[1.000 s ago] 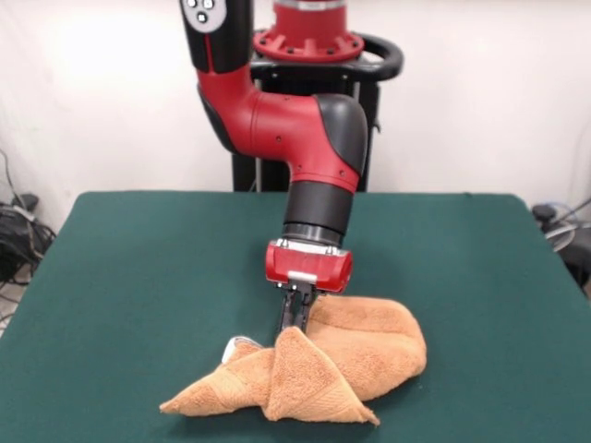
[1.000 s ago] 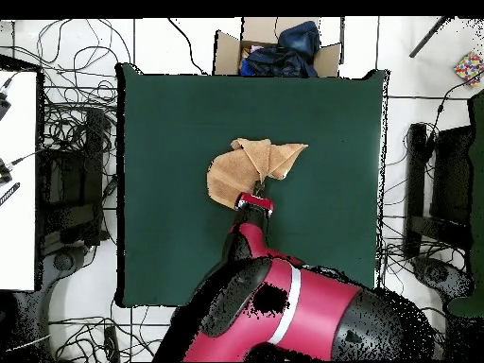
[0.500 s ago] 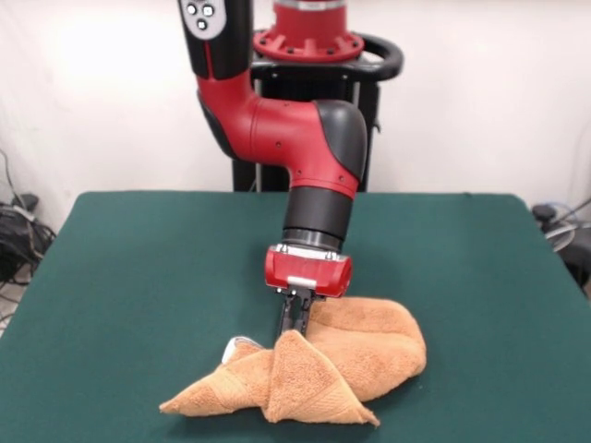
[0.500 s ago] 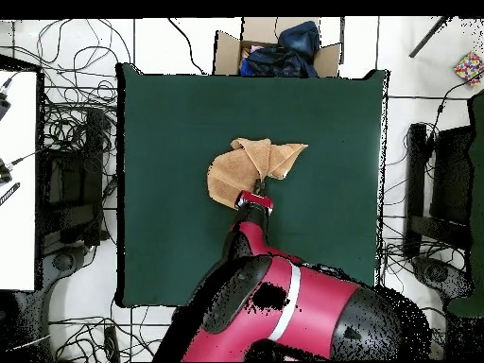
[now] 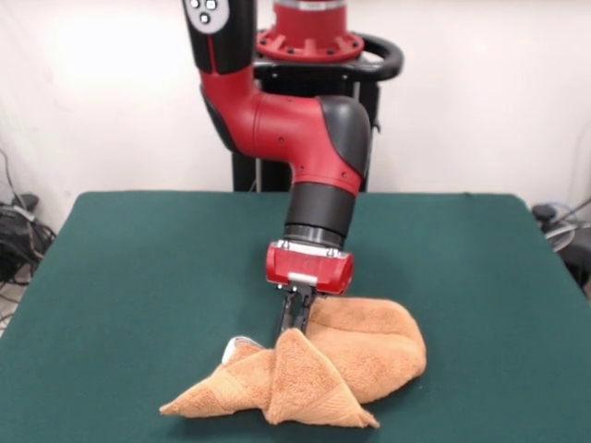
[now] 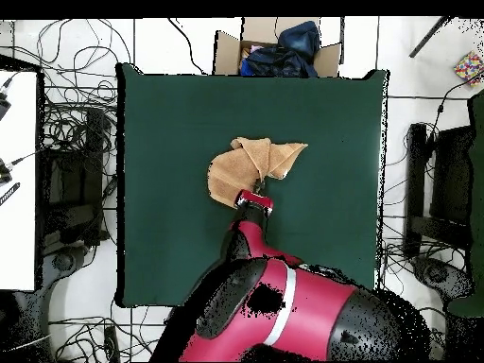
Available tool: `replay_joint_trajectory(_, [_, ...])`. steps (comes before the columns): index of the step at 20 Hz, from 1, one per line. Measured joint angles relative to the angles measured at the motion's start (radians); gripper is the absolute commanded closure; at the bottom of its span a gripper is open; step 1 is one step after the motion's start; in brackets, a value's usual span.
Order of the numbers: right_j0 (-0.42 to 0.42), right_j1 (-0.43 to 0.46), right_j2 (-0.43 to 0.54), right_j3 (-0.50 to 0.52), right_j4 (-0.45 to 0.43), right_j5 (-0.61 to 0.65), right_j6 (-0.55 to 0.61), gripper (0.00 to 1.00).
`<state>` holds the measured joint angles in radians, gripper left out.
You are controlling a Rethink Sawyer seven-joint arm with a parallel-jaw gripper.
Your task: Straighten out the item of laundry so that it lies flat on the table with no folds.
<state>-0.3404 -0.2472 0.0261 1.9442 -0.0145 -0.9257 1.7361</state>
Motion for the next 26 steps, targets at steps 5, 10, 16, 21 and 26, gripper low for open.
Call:
replay_joint_trajectory(5, [0.026, -0.083, 0.0, 0.054, 0.067, 0.061, 0.0, 1.0])
replay_joint_trajectory(10, [0.046, -0.182, 0.0, 0.102, 0.115, 0.181, 0.0, 1.0])
replay_joint_trajectory(16, [0.069, -0.305, -0.002, 0.145, 0.144, 0.332, 0.0, 1.0])
replay_joint_trajectory(21, [0.087, -0.403, -0.009, 0.182, 0.153, 0.407, 0.0, 1.0])
replay_joint_trajectory(26, [0.098, -0.504, -0.016, 0.229, 0.158, 0.461, 0.0, 1.0])
